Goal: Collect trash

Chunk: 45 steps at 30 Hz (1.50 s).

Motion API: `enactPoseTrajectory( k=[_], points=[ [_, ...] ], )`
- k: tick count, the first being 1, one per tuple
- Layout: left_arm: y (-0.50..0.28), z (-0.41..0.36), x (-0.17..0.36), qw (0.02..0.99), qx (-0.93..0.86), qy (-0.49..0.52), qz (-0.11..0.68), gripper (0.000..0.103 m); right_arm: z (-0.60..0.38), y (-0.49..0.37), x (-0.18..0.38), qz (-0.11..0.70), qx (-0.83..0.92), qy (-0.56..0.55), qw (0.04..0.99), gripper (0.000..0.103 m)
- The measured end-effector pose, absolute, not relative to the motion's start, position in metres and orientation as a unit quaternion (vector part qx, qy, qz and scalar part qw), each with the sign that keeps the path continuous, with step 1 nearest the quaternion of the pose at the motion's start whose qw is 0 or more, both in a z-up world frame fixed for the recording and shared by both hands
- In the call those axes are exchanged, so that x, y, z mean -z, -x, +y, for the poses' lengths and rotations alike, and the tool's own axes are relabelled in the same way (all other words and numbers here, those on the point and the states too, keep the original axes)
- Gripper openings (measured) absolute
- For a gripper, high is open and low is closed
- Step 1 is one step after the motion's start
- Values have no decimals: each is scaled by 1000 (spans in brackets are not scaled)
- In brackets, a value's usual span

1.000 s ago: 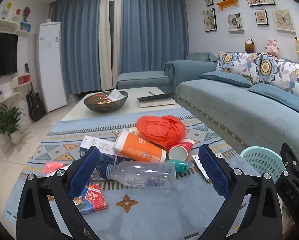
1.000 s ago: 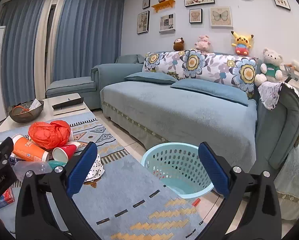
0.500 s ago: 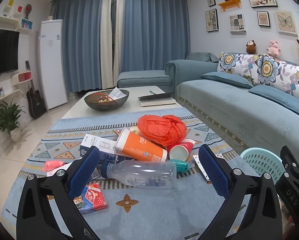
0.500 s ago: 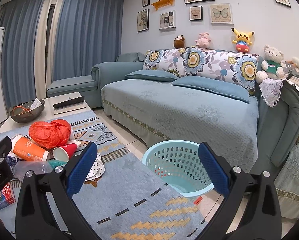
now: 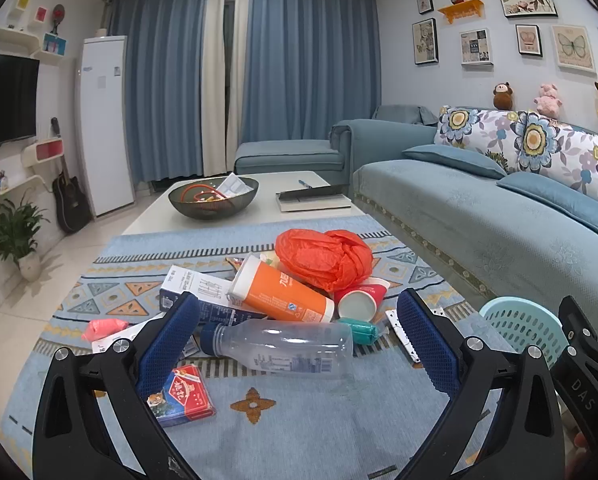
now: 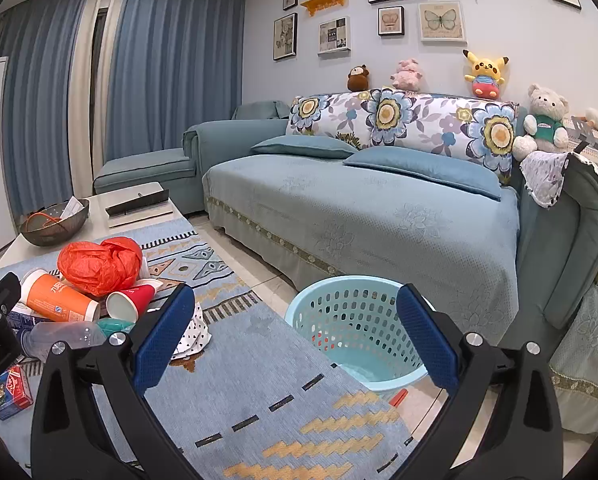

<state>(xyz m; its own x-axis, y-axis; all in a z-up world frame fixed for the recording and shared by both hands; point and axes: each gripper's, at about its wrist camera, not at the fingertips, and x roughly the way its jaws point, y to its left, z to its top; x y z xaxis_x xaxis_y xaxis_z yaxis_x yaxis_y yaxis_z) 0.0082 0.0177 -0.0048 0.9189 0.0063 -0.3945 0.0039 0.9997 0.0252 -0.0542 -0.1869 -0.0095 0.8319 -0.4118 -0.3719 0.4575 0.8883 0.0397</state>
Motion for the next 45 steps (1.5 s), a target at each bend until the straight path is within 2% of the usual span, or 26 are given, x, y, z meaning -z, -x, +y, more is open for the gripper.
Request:
enactPoseTrajectory(
  k=[45],
  points=[
    [-6, 16, 4, 978, 7, 4, 208, 96, -188, 45, 16, 208, 226, -59, 950, 96]
  ],
)
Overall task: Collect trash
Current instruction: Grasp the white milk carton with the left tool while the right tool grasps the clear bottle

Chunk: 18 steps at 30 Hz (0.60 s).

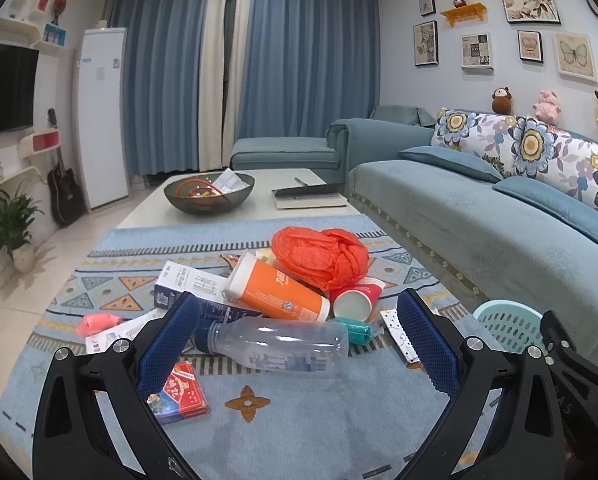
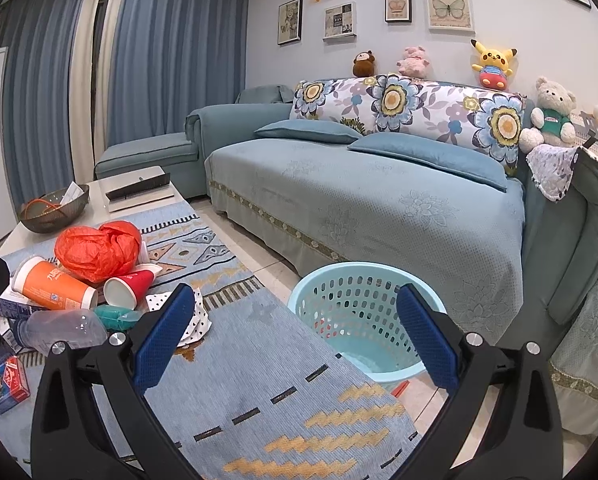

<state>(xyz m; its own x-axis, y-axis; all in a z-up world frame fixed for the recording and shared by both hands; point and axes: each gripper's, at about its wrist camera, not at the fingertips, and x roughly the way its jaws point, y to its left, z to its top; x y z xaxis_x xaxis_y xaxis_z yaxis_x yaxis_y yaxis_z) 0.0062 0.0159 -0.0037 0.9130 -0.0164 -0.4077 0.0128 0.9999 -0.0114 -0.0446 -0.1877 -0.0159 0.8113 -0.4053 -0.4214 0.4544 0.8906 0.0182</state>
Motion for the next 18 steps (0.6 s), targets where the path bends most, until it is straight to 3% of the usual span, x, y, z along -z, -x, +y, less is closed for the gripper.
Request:
enactPoseTrajectory(
  k=[4, 9, 11, 18],
  points=[
    [-11, 22, 5, 975, 1, 17, 220, 96, -187, 43, 17, 208, 220, -61, 951, 95],
    [-12, 30, 4, 973, 0, 31, 228, 96, -169, 36, 18, 220, 190, -30, 956, 75],
    [-11, 35, 2, 973, 1, 40, 229, 96, -160, 36, 15, 217, 176, -10, 960, 61],
    [-14, 84, -10, 973, -33, 44, 223, 96, -141, 24, 6, 228, 97, 12, 969, 39]
  ],
)
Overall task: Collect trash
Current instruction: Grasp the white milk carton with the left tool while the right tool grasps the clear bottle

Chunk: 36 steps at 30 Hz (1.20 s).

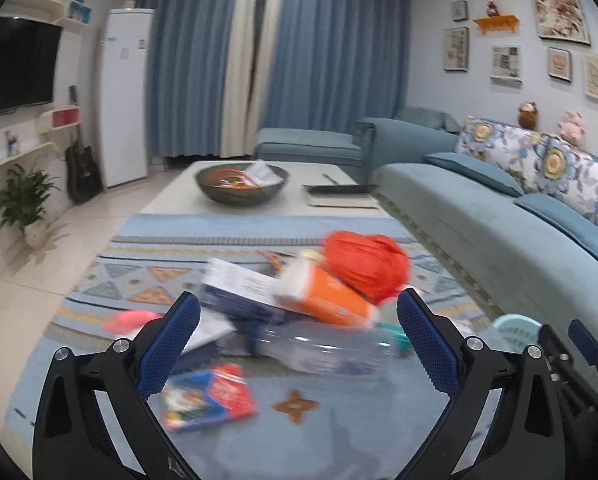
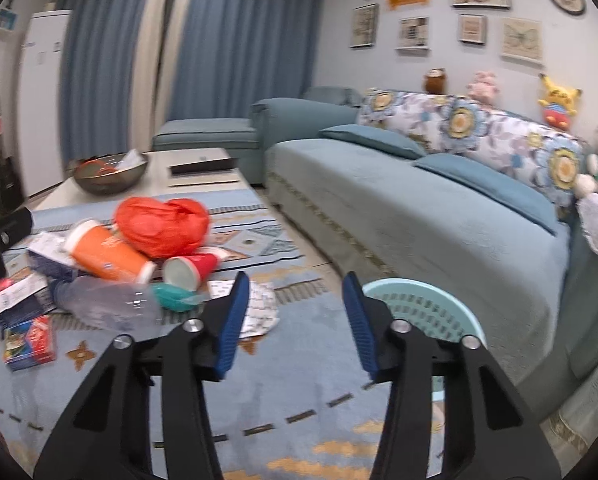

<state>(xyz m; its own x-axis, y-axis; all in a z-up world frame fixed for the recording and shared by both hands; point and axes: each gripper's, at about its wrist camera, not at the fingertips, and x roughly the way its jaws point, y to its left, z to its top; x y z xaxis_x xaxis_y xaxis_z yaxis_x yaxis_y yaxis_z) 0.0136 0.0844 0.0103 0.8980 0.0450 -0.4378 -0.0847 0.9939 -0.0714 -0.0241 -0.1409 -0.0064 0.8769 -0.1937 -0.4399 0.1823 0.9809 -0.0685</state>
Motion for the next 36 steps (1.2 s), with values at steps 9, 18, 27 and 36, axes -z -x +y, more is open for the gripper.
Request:
enactPoseTrajectory(
  k=[9, 18, 27, 36],
  points=[
    [-35, 202, 20, 951, -44, 68, 299, 88, -113, -7, 6, 240, 52, 44, 968, 38],
    [-71, 246, 73, 923, 32, 74, 376, 82, -100, -25, 28, 273, 43, 61, 959, 38],
    [-113, 250, 95, 909, 56, 36, 412, 85, -103, -52, 40, 305, 9, 53, 951, 44],
    [-130, 229, 98, 889, 113, 6, 445, 90, -69, -90, 49, 348, -151, 49, 924, 61]
  ],
)
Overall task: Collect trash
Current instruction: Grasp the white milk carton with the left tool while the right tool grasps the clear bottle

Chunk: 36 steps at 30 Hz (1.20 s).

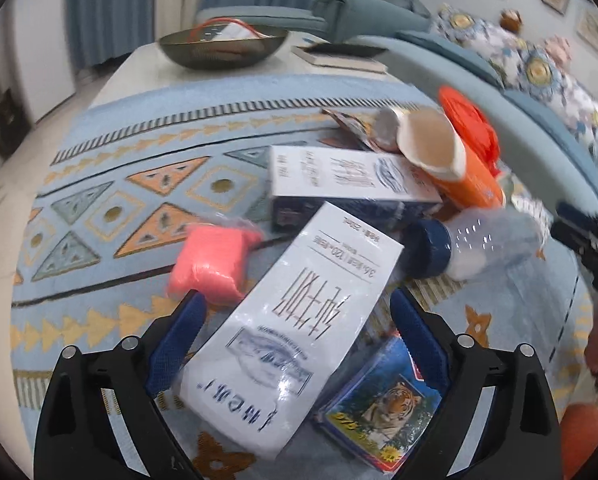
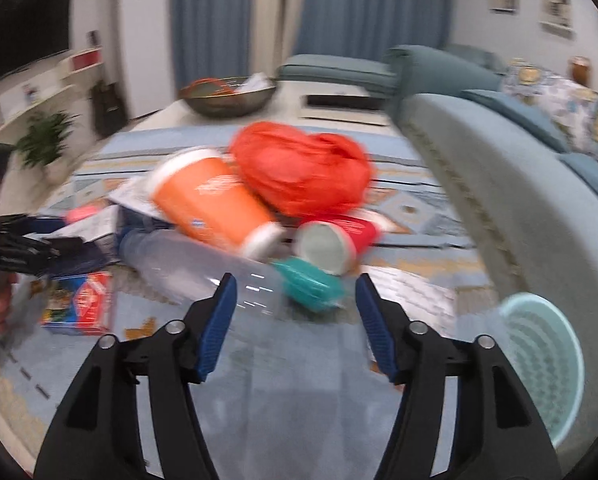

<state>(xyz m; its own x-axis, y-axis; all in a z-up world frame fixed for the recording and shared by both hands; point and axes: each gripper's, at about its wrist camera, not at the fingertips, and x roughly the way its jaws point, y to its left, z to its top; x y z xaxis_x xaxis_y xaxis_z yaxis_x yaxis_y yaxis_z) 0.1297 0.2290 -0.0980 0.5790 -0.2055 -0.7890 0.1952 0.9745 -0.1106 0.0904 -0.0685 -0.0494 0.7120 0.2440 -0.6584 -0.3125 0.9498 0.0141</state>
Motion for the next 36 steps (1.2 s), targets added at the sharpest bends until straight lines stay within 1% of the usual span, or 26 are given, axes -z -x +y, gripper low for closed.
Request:
enactPoseTrajectory(
  k=[2, 6, 7, 8, 9, 10, 13, 17, 22, 30, 32, 36],
  points=[
    [-133, 218, 103, 886, 93, -26, 453, 89, -58, -97, 51, 349, -164, 59, 921, 61],
    [-135, 209, 108, 885, 58, -61, 458, 82, -45, -117, 58, 368, -206, 46, 905, 61],
    [-135, 209, 106, 885, 58, -59, 458, 75, -46, -122, 59, 372, -216, 36, 902, 61],
    [-134, 210, 106, 885, 61, -54, 458, 71, -46, -127, 60, 378, -221, 23, 899, 61],
    [-133, 210, 105, 885, 65, -47, 459, 63, -46, -129, 60, 381, -223, 17, 897, 61],
    [-132, 212, 105, 884, 66, -40, 461, 58, -46, -132, 61, 386, -229, 10, 894, 61],
    [-126, 217, 102, 885, 69, -21, 461, 52, -44, -134, 64, 411, -270, -16, 871, 61],
    [-112, 221, 95, 892, 74, 11, 445, 50, -30, -116, 65, 428, -307, 9, 850, 61],
    [-95, 228, 84, 902, 62, 35, 427, 50, -9, -83, 59, 421, -309, 51, 851, 61],
    [-82, 222, 72, 910, 60, 34, 410, 50, 11, -96, 61, 424, -255, 89, 865, 60],
    [-78, 219, 66, 912, 65, 34, 404, 50, 11, -96, 61, 425, -252, 91, 865, 48],
    [-72, 207, 49, 918, 74, 27, 388, 50, 8, -88, 58, 423, -261, 101, 862, 44]
  ],
)
